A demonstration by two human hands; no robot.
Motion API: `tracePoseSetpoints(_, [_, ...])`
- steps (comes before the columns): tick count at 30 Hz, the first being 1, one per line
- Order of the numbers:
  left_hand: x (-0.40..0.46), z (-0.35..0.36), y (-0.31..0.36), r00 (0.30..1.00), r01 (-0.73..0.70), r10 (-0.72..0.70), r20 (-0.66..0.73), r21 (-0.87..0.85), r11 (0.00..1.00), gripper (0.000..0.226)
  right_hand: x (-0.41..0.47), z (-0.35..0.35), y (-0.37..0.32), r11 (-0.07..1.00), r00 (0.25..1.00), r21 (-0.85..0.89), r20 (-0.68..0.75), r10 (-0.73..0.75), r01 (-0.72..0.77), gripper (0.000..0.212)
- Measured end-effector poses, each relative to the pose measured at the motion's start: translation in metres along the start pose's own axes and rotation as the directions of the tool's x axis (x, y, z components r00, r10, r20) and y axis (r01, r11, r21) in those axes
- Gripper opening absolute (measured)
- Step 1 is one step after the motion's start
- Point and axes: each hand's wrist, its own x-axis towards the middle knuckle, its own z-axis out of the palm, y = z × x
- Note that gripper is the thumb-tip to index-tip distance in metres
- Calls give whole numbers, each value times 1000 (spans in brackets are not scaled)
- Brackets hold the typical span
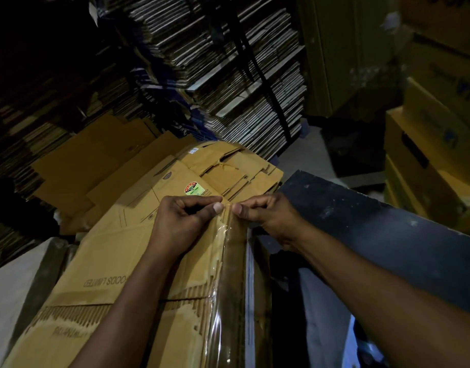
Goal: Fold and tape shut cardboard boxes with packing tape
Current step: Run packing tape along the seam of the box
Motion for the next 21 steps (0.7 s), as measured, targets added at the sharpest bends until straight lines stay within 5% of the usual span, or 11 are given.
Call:
tracePoseSetpoints(6, [-5, 0, 1, 999, -9, 9, -39, 4, 1000, 23, 1, -14, 12, 990, 997, -118, 48, -68, 73, 20])
tracePoseSetpoints(12, [-5, 0, 4, 997, -31, 33, -73, 30, 999, 20, -2, 17, -17, 962, 986, -229, 111, -123, 146, 53])
tracePoseSetpoints(15, [-5, -2, 8, 989, 6, 22, -149, 187, 982, 28, -18, 15, 4, 809, 959, -521, 222, -179, 272, 68])
tracePoseSetpoints(19, [-11, -8, 15, 980, 24, 59, -190, 410, 912, 54, -35, -15, 18, 420, 950, -853, 295, -103, 310, 75])
tracePoseSetpoints(21, [-20, -12, 18, 984, 8, 70, -163, 439, 899, 58, -39, -21, 13, 395, 940, -857, 264, -215, 331, 82])
